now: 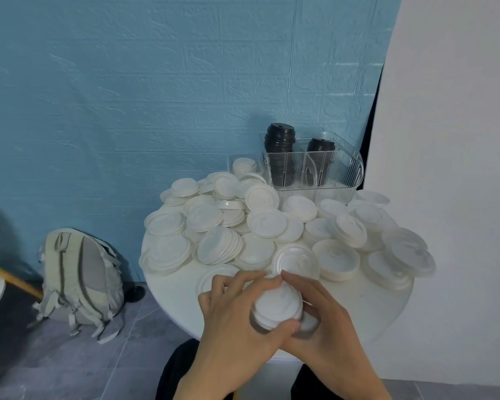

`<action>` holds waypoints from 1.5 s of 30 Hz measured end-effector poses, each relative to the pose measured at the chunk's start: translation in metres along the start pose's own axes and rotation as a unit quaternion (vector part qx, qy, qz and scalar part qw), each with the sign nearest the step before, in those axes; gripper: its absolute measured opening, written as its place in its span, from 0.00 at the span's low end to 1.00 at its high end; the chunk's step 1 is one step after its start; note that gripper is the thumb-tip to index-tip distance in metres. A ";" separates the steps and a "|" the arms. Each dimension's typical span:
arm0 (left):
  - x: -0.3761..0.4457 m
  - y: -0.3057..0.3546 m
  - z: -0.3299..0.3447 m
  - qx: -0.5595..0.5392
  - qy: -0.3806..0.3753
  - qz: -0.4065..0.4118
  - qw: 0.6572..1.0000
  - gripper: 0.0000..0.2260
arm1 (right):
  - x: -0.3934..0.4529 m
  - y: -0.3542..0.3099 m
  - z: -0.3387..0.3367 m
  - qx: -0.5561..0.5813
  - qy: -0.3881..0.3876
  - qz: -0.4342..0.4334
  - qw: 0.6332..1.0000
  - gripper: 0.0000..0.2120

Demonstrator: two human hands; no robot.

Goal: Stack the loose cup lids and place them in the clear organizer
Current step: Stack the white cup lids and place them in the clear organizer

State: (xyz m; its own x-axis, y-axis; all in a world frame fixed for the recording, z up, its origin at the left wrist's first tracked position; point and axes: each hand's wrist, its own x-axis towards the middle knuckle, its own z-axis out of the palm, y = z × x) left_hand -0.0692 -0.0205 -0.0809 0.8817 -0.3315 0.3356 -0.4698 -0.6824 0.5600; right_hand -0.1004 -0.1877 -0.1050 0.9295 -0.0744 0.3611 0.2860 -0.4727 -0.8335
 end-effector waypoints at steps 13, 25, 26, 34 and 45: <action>0.000 0.003 -0.001 0.001 -0.020 -0.020 1.000 0.25 | 0.000 0.003 0.005 -0.023 0.017 0.008 1.000 0.37; -0.003 -0.052 -0.025 -0.060 0.126 -0.076 0.987 0.18 | 0.000 0.003 0.004 -0.017 0.009 0.005 1.000 0.42; -0.003 -0.057 -0.027 -0.054 0.112 -0.083 0.989 0.19 | 0.000 0.003 0.005 -0.017 0.008 0.006 1.000 0.42; 0.003 -0.064 -0.025 -0.003 0.017 -0.123 0.992 0.30 | 0.000 0.002 0.004 -0.021 0.006 0.011 1.000 0.42; -0.005 -0.061 -0.030 -0.191 0.128 -0.159 0.960 0.08 | 0.000 0.000 0.002 -0.024 -0.003 0.006 1.000 0.41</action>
State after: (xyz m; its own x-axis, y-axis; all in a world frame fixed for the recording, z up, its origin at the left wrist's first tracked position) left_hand -0.0464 0.0431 -0.0940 0.9667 0.0587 0.2491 -0.2030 -0.4172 0.8859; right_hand -0.1002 -0.1861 -0.1058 0.9345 -0.0756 0.3479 0.2625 -0.5137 -0.8168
